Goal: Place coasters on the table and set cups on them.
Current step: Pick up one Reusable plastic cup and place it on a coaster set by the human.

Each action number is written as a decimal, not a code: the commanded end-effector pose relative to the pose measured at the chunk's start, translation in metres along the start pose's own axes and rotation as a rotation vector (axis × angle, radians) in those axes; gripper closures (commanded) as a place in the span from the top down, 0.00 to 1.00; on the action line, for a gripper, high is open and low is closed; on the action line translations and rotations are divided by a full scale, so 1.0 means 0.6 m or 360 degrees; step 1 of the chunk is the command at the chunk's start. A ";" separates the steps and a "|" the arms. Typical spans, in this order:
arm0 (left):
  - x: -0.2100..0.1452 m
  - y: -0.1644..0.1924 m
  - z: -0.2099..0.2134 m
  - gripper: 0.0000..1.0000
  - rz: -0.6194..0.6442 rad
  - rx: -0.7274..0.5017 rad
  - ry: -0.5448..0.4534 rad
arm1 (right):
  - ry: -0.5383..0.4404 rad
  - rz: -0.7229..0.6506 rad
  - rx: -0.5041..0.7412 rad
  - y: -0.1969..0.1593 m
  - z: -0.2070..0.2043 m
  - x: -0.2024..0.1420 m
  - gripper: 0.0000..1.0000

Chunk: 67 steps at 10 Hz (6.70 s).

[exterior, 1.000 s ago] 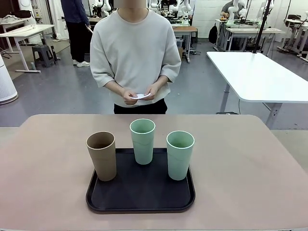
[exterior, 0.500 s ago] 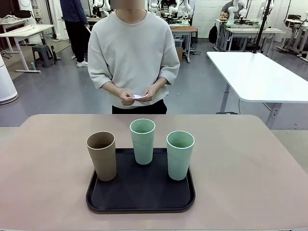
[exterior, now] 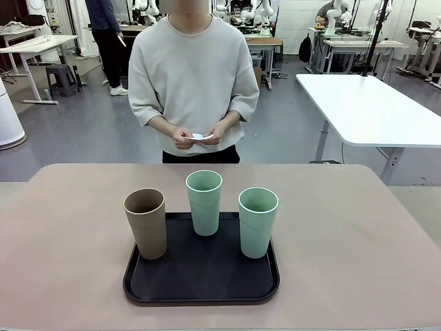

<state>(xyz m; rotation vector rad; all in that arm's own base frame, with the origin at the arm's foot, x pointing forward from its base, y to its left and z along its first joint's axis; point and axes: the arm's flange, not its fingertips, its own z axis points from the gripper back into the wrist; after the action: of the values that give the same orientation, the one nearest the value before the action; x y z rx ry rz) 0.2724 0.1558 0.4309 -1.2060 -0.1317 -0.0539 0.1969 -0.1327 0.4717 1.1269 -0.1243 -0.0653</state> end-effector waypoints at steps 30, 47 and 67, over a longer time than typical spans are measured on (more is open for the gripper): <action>0.000 0.000 0.003 1.00 0.0006 -0.0021 -0.0021 | 0.0469 0.2469 0.0073 0.092 -0.288 0.287 1.00; 0.000 0.000 0.003 1.00 0.0006 -0.0021 -0.0021 | 0.0296 0.2655 0.0391 -0.042 -0.376 0.262 1.00; 0.000 0.000 0.003 1.00 0.0006 -0.0021 -0.0021 | 0.0251 0.2499 0.0567 -0.083 -0.486 0.268 1.00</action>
<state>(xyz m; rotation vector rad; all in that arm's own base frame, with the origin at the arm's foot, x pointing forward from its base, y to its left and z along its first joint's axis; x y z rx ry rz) 0.2723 0.1563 0.4297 -1.2088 -0.1303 -0.0503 0.3931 0.0904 0.3193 1.0880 -0.8216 1.4535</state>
